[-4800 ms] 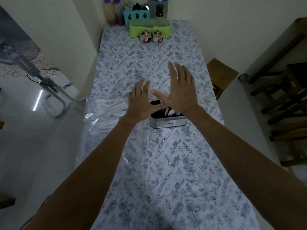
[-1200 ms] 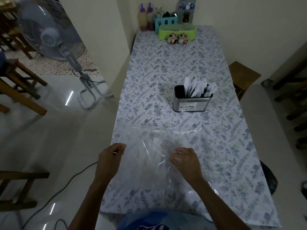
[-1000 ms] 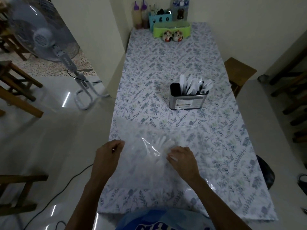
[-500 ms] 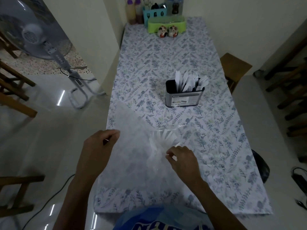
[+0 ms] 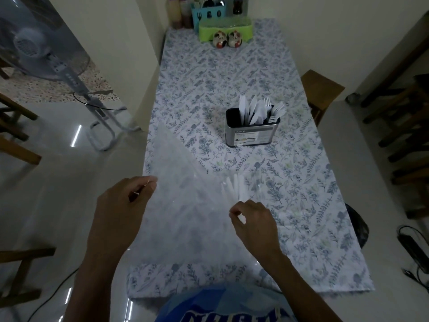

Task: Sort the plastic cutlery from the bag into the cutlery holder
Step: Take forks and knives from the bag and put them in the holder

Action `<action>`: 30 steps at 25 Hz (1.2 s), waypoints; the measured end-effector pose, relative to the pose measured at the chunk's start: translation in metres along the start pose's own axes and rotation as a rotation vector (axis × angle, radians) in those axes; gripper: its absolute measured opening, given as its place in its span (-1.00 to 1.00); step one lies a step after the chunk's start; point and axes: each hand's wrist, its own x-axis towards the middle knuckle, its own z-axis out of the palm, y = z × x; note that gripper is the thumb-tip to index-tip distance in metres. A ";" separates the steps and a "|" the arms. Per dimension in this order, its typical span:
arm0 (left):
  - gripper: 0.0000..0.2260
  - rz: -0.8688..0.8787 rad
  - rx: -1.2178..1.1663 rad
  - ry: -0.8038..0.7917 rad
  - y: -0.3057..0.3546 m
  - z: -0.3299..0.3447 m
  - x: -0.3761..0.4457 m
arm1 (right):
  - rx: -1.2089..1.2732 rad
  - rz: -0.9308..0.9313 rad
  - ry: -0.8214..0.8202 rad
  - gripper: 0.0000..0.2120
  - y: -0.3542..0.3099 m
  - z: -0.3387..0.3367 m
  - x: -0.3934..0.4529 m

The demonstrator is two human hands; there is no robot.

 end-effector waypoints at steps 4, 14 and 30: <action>-0.87 -0.063 -0.030 0.006 -0.008 -0.002 -0.003 | -0.027 -0.003 0.058 -0.90 -0.002 -0.011 -0.004; -0.87 0.004 0.005 0.053 0.000 -0.027 -0.012 | -0.127 -0.073 0.100 -0.96 -0.017 -0.036 -0.003; -0.57 0.059 0.342 -0.291 -0.115 0.106 -0.046 | 0.229 0.623 -0.311 -0.68 0.078 0.000 -0.001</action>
